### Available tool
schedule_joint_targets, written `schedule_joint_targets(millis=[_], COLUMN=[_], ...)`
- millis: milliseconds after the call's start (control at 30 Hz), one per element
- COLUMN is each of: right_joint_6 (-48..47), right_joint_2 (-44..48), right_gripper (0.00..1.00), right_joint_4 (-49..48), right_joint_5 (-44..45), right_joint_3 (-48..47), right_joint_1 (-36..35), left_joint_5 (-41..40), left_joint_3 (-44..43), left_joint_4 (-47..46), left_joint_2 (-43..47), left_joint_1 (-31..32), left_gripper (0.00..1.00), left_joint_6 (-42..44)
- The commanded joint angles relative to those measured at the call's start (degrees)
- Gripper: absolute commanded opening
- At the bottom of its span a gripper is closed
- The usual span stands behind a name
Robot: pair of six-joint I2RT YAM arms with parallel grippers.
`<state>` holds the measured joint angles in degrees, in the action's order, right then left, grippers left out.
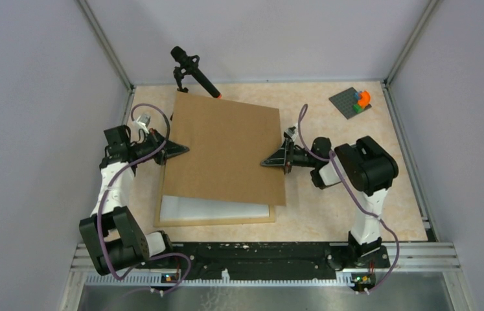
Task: Put the photo into the frame
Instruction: Pick up the photo frame item at the center of the board, then adjust the photo frame at the center of the board.
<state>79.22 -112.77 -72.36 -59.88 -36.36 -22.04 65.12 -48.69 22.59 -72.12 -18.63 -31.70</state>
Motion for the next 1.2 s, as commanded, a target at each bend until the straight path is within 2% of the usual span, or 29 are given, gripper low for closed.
schedule_joint_targets(millis=[0, 33, 100, 233, 333, 467, 600, 667, 900, 1167], right_joint_6=[-30.27, -34.79, -42.13, -50.73, -54.48, -53.51, -52.23, -51.74, -49.88, -48.83], right_joint_2=[11.31, 13.01, 15.62, 19.41, 21.08, 21.25, 21.71, 21.36, 18.21, 16.76], right_gripper=[0.54, 0.57, 0.62, 0.68, 0.69, 0.68, 0.64, 0.61, 0.56, 0.54], right_joint_4=[33.78, 43.04, 54.52, 69.80, 77.58, 78.93, 79.48, 79.44, 80.15, 78.69], right_joint_5=[7.13, 8.95, 12.75, 19.54, 26.12, 29.24, 32.57, 34.39, 41.07, 42.18], right_joint_3=[-3.50, -4.64, -7.12, -11.02, -12.20, -11.28, -10.82, -11.13, -13.71, -13.60], right_joint_1=[-0.55, -0.55, -0.55, -0.55, -0.55, -0.57, -1.19, -2.67, -8.16, -8.98], left_joint_5=[-3.70, -3.88, -5.63, -6.72, -9.42, -10.37, -15.46, -18.58, -19.33, -23.47], left_joint_3=[-2.44, -2.80, -4.14, -5.80, -7.13, -6.69, -7.43, -8.49, -8.36, -9.29], left_joint_4=[7.94, 7.93, 9.74, 11.50, 13.52, 13.86, 15.89, 17.32, 16.51, 17.79], left_joint_2=[0.43, 0.70, 0.91, 1.95, 3.27, 4.43, 5.16, 5.20, 6.32, 8.43], left_joint_1=[-0.47, -0.45, -0.53, -0.44, -0.42, 0.34, 0.80, 1.03, 0.99, 0.82], left_gripper=[0.00, 0.00, 0.00, 0.00, 0.00, 0.00, 0.00, 0.00, 0.00, 0.00], left_joint_6=[11.05, 11.36, 12.89, 13.37, 14.61, 14.94, 16.01, 16.85, 16.22, 16.29])
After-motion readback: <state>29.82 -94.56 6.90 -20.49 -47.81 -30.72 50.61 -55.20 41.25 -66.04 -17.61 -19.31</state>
